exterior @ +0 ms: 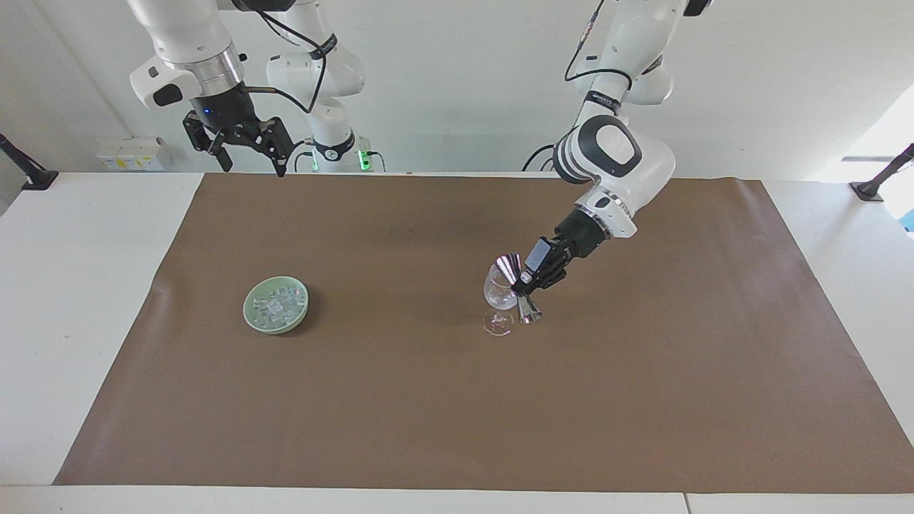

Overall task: Pour wine and add ice with both arms
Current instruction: 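Turn the jigger upright and draw the left gripper back from the glass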

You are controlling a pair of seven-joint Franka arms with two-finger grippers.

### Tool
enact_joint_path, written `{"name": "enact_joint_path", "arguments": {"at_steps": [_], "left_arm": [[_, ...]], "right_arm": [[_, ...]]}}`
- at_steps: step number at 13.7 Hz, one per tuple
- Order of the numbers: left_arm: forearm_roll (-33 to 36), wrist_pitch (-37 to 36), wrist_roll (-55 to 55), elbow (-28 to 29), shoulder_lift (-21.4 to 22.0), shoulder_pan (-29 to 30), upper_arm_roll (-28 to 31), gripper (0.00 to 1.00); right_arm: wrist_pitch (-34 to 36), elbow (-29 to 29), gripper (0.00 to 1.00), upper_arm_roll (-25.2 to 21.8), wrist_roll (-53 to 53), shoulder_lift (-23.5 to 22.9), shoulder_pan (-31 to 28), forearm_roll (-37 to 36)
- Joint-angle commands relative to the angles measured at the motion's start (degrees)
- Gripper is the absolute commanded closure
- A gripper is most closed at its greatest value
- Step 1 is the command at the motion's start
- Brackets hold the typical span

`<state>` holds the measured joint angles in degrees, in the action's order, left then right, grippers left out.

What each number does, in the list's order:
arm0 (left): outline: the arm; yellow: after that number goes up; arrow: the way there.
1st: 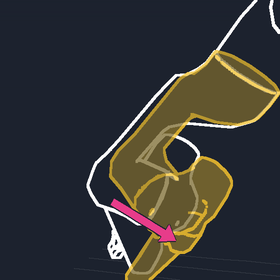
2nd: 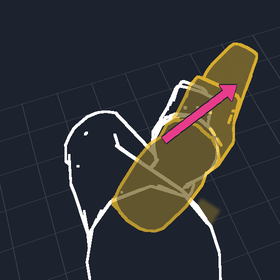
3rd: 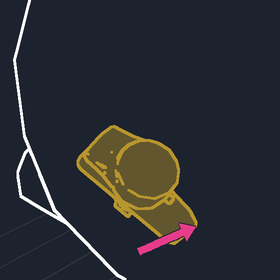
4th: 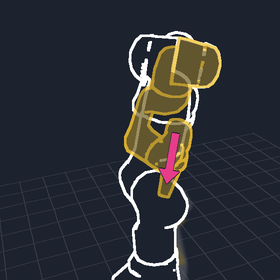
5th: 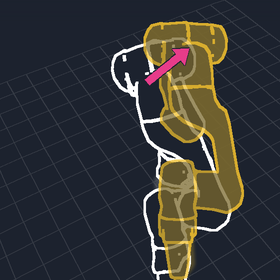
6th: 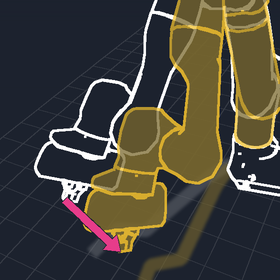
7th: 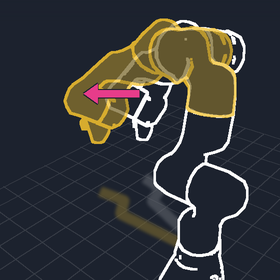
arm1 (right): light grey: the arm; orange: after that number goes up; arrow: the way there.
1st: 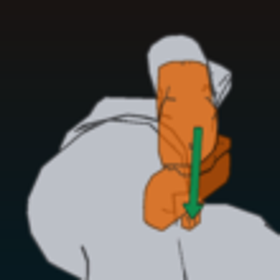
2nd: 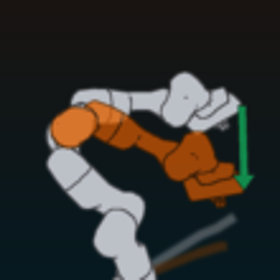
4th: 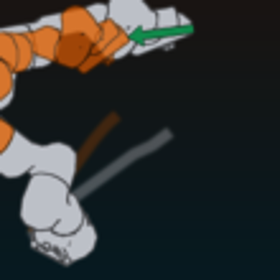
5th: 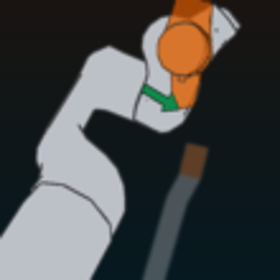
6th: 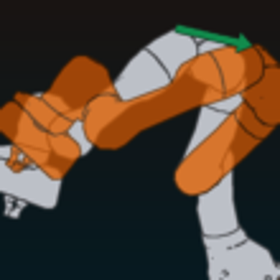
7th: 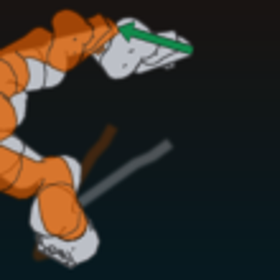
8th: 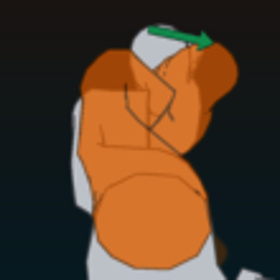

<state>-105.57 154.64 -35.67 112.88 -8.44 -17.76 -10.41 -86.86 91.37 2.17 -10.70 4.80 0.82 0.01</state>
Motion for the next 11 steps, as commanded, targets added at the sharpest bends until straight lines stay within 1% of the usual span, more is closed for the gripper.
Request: {"name": "enact_joint_path", "arguments": {"at_steps": [1, 11], "left_arm": [[-1.3, -0.1, -0.6, -0.6, 0.0, -0.9, 0.7, 1.00], [-2.6, 0.0, -0.6, -0.3, 0.2, -1.0, 0.7, 1.00]], "right_arm": [[-0.3, 1.4, 0.00, -0.1, 0.1, 1.3, 0.3, -0.2], [-0.3, 1.4, 0.00, 0.0, 0.0, 1.3, 0.3, -0.2]]}}
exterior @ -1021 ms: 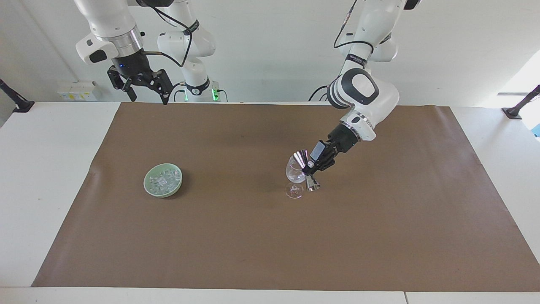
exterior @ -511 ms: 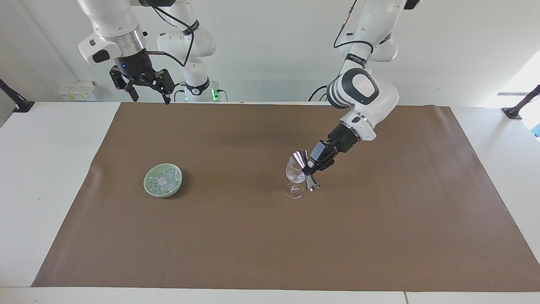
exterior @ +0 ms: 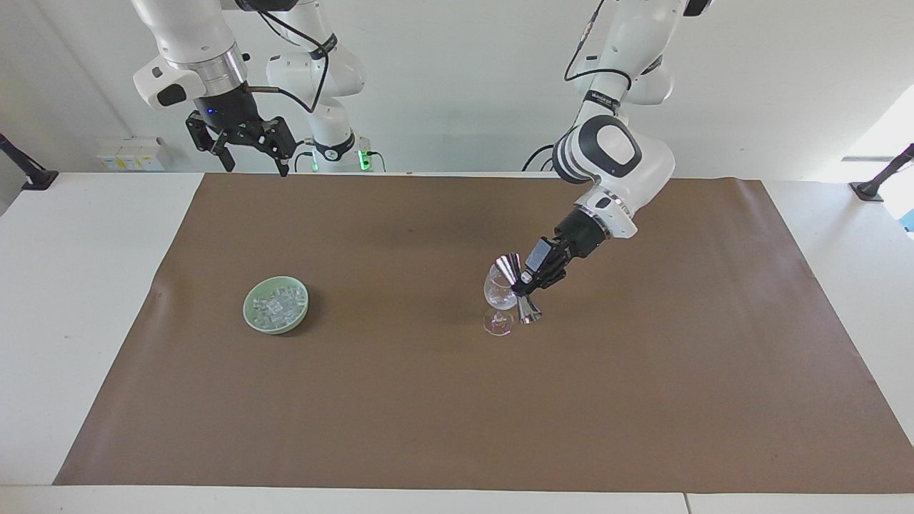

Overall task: Pour wine and add ice with both arms
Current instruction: 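Turn the jigger upright and draw the left gripper back from the glass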

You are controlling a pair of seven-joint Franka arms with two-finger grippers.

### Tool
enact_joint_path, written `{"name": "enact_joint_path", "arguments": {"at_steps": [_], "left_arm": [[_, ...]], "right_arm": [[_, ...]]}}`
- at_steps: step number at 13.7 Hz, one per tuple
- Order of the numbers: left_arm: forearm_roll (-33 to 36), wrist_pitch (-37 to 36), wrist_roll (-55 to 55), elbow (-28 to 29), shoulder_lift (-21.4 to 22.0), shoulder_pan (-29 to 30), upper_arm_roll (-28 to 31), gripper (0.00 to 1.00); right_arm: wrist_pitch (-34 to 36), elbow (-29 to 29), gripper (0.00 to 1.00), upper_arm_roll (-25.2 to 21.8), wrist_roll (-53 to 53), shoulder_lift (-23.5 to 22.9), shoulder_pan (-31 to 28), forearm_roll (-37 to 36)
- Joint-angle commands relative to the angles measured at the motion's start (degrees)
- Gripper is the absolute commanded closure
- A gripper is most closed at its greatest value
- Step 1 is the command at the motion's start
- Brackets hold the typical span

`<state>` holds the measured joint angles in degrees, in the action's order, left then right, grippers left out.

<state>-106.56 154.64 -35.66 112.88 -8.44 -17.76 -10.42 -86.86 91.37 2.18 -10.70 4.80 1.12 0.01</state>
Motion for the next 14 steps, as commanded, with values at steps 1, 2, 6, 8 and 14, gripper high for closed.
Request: {"name": "enact_joint_path", "arguments": {"at_steps": [1, 2, 6, 8, 14], "left_arm": [[-1.7, 0.0, -0.6, -0.3, 0.2, -1.0, 0.7, 1.00], [-1.7, 0.0, -0.6, -0.2, 0.2, -0.9, 0.6, 1.00], [-2.0, 0.0, -0.6, -0.2, 0.3, -0.8, 0.6, 1.00], [-2.1, 0.1, -0.6, -0.2, 0.3, -0.6, 0.7, 1.00], [-2.3, 0.7, 3.0, 0.6, 1.0, -0.2, 0.6, 1.00]], "right_arm": [[-0.3, 1.4, 0.00, 0.0, 0.0, 1.3, 0.0, -0.2], [-0.3, 1.4, 0.00, 0.0, 0.0, 1.3, 0.0, -0.2], [-0.3, 1.4, 0.00, 0.0, 0.0, 1.3, -0.1, -0.2], [-0.3, 1.4, 0.00, 0.0, 0.0, 1.3, 0.0, -0.2], [-0.3, 1.4, 0.00, 0.0, 0.0, 1.3, 0.0, -0.2]]}}
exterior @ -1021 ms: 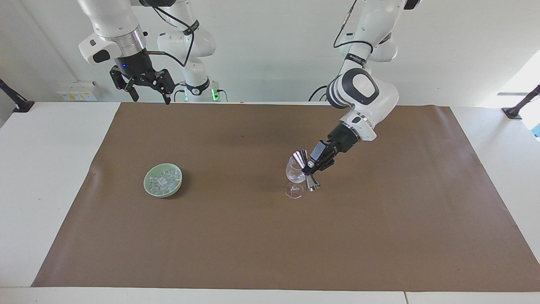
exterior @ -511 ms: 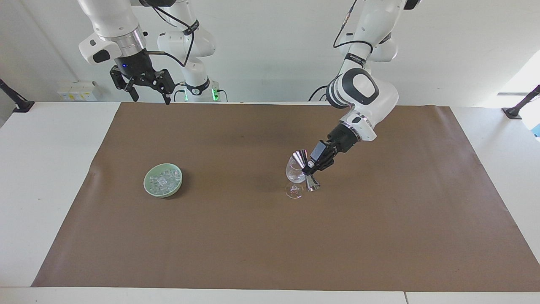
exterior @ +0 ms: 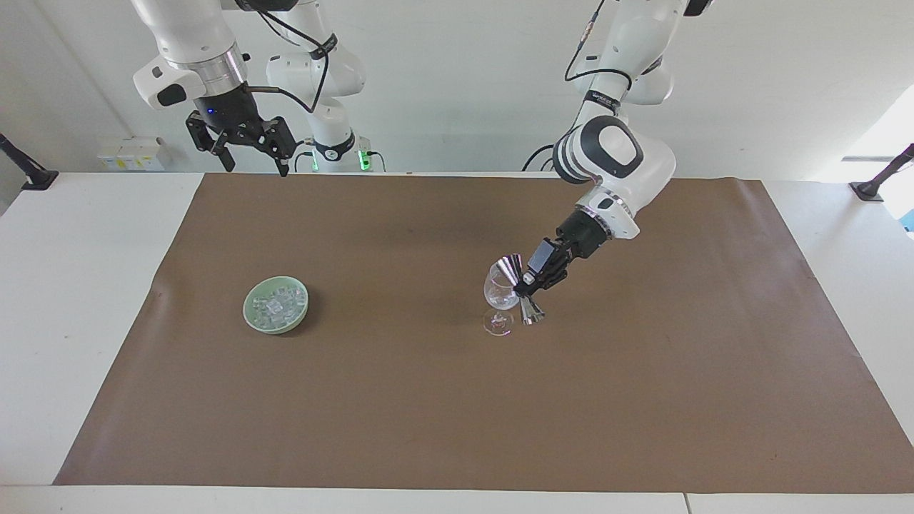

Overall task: Pour wine and add ice with both arms
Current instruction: 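Turn the jigger upright and draw the left gripper back from the glass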

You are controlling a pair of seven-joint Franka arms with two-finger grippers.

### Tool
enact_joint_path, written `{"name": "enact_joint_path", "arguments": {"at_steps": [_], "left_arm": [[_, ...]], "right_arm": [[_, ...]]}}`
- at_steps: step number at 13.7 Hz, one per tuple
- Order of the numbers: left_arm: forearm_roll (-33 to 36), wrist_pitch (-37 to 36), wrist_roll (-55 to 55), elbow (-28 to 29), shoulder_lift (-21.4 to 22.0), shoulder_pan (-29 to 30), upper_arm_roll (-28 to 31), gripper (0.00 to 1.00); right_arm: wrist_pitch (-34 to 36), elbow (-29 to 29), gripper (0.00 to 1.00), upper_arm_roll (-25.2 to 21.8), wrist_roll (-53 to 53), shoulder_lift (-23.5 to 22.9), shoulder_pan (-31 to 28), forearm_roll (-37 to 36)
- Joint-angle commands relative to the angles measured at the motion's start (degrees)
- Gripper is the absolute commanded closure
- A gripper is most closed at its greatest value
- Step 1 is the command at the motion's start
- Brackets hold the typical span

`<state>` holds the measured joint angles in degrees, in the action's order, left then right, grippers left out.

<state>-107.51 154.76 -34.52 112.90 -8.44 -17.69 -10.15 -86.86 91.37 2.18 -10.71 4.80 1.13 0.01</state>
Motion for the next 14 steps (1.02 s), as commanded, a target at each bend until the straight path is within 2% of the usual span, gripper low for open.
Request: {"name": "enact_joint_path", "arguments": {"at_steps": [1, 7, 14], "left_arm": [[-1.4, 0.9, 3.3, 0.6, 0.9, -0.2, 0.3, 1.00], [-1.2, 1.2, 17.9, 0.7, 1.1, 0.0, 0.5, 1.00], [-0.9, 1.1, 38.6, 0.9, 3.7, 1.3, 0.6, 1.00]], "right_arm": [[-0.3, 1.4, 0.00, 0.0, 0.0, 1.3, -0.1, -0.2], [-0.3, 1.4, 0.00, 0.0, 0.0, 1.3, 0.0, -0.2], [-0.3, 1.4, 0.00, -0.1, 0.1, 1.3, -0.2, -0.2]]}}
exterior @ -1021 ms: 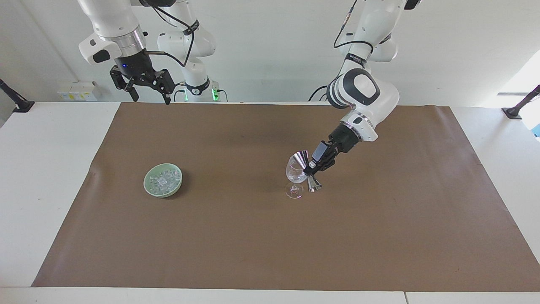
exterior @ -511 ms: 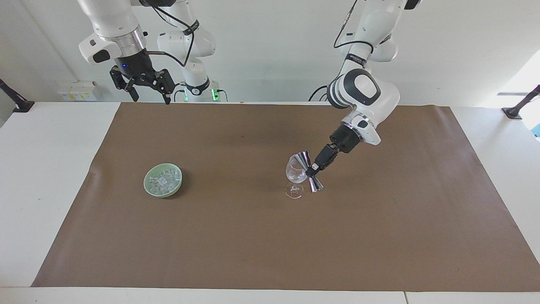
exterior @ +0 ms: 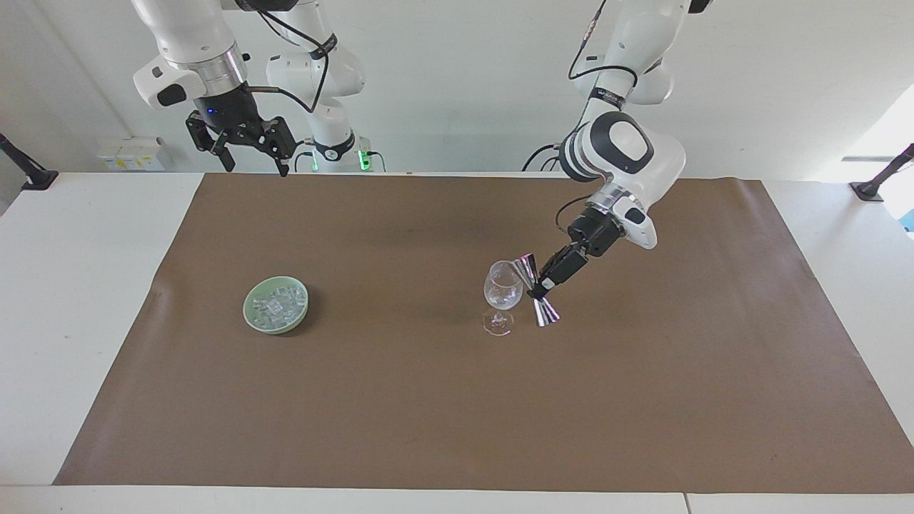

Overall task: Pour wine and add ice with both arms
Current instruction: 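Turn the jigger upright and draw the left gripper back from the glass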

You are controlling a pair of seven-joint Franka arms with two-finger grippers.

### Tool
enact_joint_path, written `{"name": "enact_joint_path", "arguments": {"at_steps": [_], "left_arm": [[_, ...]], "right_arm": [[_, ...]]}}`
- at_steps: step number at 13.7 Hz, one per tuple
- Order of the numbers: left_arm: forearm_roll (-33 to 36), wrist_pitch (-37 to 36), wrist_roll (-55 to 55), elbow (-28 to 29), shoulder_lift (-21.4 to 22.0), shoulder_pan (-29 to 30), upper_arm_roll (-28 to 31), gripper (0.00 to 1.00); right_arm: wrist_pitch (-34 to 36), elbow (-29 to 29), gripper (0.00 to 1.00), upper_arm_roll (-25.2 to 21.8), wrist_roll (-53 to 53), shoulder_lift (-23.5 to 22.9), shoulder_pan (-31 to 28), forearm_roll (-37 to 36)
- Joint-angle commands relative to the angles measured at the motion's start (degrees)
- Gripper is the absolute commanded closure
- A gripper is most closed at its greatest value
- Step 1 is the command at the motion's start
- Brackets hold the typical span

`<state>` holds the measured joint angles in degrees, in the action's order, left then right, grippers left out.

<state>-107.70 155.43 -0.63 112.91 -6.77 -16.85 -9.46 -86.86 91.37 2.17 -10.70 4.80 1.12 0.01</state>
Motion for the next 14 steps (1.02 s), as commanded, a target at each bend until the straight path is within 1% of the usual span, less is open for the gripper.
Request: {"name": "enact_joint_path", "arguments": {"at_steps": [1, 3, 9, 12, 14], "left_arm": [[-0.7, 0.1, 7.9, 1.1, 2.4, 1.2, -0.2, 1.00], [-0.5, -0.2, 13.0, 2.5, 3.9, 1.6, -0.1, 1.00], [-0.4, -1.0, 27.1, 5.1, 6.7, 3.1, -0.1, 1.00], [-0.2, -1.0, 33.5, 7.0, 7.6, 4.2, 0.0, 1.00], [-0.1, -1.4, 36.0, 8.7, 8.5, 4.5, 0.1, 1.00]], "right_arm": [[-0.3, 1.4, 0.00, 0.0, 0.1, 1.3, -0.5, -0.2], [-0.1, 1.4, 0.00, 0.0, 0.1, 1.3, -0.4, -0.2], [-0.6, 1.4, 0.00, -0.1, -0.4, 1.2, -0.8, -0.2], [-1.5, 1.5, 0.00, -0.5, -0.6, 1.2, -0.9, -0.1], [-4.0, 2.7, 0.00, -0.6, -0.5, 1.3, -0.9, -0.1]]}}
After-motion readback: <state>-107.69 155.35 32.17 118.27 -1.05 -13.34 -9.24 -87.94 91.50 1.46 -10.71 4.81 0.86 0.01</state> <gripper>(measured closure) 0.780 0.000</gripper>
